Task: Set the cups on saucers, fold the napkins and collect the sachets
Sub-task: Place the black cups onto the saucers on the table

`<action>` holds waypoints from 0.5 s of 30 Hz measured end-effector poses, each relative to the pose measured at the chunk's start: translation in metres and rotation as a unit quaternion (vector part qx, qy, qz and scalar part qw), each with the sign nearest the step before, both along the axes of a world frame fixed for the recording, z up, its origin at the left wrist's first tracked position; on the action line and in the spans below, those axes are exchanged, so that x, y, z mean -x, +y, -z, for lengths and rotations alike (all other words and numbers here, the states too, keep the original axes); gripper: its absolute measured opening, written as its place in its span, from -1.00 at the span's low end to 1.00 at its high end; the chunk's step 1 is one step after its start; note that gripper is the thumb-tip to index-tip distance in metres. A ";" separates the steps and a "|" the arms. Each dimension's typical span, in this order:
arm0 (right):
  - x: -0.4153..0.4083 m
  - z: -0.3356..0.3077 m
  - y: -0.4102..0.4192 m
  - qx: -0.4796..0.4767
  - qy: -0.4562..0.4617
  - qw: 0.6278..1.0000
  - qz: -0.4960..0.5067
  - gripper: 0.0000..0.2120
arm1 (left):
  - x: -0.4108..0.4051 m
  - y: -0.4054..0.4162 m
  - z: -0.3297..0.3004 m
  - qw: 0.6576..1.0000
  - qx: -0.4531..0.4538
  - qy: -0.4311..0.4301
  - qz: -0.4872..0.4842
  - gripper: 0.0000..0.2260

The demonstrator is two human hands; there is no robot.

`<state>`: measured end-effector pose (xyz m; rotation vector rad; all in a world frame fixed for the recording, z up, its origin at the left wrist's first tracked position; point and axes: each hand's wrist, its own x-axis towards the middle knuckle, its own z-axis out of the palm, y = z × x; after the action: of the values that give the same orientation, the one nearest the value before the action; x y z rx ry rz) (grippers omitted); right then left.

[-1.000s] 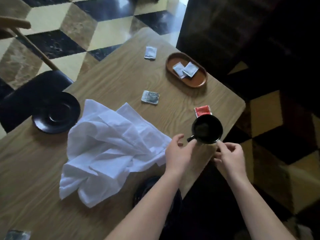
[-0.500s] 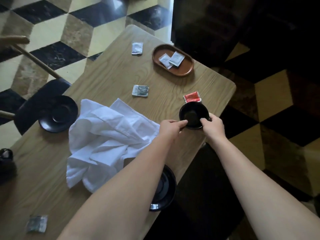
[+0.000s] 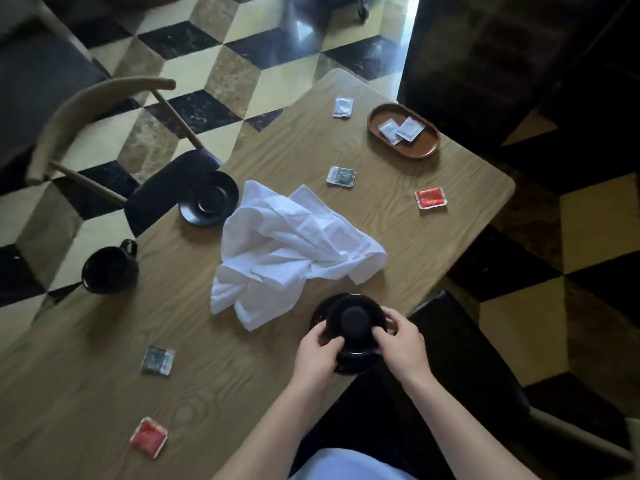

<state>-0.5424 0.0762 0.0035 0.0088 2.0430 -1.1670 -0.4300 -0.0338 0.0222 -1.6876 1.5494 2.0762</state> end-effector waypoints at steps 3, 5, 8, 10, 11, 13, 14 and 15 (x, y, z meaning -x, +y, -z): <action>-0.015 0.008 0.000 -0.015 -0.017 1.000 -0.009 -0.66 | -0.013 0.007 0.003 1.000 0.018 -0.013 -0.012 -0.74; -0.018 0.012 -0.002 -0.024 -0.029 0.999 -0.012 -0.66 | -0.016 0.009 0.004 0.999 0.021 -0.025 -0.025 -0.75; -0.018 0.016 -0.004 -0.036 -0.040 0.998 -0.017 -0.68 | -0.017 0.011 0.004 0.998 0.030 -0.039 -0.025 -0.77; -0.018 0.018 -0.004 -0.039 -0.036 0.998 -0.026 -0.70 | -0.017 0.011 0.004 0.998 0.042 -0.048 -0.017 -0.75; -0.017 0.018 -0.004 -0.039 -0.037 0.998 -0.026 -0.71 | -0.016 0.010 0.005 0.997 0.047 -0.053 -0.013 -0.74; -0.016 0.018 -0.004 -0.039 -0.042 0.998 -0.026 -0.72 | -0.016 0.009 0.006 0.997 0.051 -0.065 -0.004 -0.72; -0.016 0.018 -0.004 -0.041 -0.042 0.998 -0.033 -0.73 | -0.017 0.009 0.007 0.996 0.052 -0.069 0.001 -0.72; -0.016 0.017 -0.004 -0.043 -0.040 0.997 -0.043 -0.74 | -0.017 0.008 0.007 0.996 0.055 -0.071 0.002 -0.73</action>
<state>-0.5268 0.0725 -0.0136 0.0107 2.0012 -1.0097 -0.4128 -0.0256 0.0151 -1.8217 1.6474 1.8543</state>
